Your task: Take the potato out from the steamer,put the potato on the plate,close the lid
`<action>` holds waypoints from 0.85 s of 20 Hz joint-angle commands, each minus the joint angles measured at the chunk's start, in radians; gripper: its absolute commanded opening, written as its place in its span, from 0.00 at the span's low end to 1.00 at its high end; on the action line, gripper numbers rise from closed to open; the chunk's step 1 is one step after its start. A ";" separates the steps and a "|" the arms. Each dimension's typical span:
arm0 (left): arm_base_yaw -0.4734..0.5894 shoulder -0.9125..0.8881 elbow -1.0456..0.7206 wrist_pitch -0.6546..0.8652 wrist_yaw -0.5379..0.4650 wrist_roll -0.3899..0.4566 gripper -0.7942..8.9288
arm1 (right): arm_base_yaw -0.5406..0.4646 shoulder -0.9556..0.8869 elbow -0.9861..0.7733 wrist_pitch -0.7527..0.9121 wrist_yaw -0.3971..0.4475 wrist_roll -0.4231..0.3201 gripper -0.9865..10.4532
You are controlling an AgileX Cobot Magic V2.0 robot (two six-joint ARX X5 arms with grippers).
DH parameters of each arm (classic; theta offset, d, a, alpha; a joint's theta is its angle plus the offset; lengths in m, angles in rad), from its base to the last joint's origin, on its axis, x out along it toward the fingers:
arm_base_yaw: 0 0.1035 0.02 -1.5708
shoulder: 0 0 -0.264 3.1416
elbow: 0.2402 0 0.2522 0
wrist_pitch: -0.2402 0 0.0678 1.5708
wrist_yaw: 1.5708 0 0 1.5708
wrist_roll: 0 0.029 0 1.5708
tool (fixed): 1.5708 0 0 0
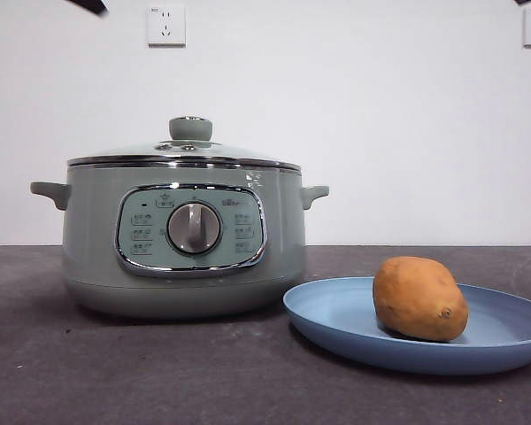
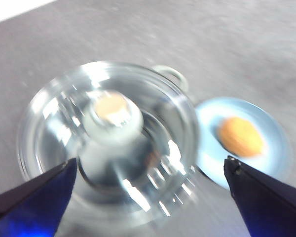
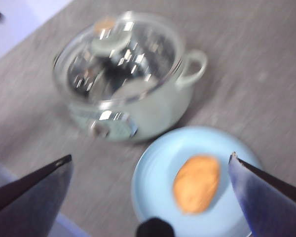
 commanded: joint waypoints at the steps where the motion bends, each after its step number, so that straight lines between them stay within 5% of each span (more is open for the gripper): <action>1: -0.002 -0.063 0.002 -0.068 0.018 -0.006 0.56 | 0.001 0.004 0.002 -0.044 -0.083 0.010 0.58; 4: -0.002 -0.118 0.002 -0.151 0.045 -0.006 0.25 | 0.001 0.004 0.001 -0.076 -0.182 0.010 0.47; 6: -0.002 -0.130 0.002 -0.183 0.078 -0.029 0.07 | 0.001 0.004 0.001 -0.090 -0.182 0.010 0.22; 7: -0.001 -0.131 0.002 -0.198 0.094 -0.029 0.07 | 0.001 0.004 0.001 -0.098 -0.180 0.010 0.09; 17: -0.002 -0.131 0.002 -0.214 0.089 -0.028 0.08 | 0.001 0.004 0.001 -0.104 -0.175 0.005 0.09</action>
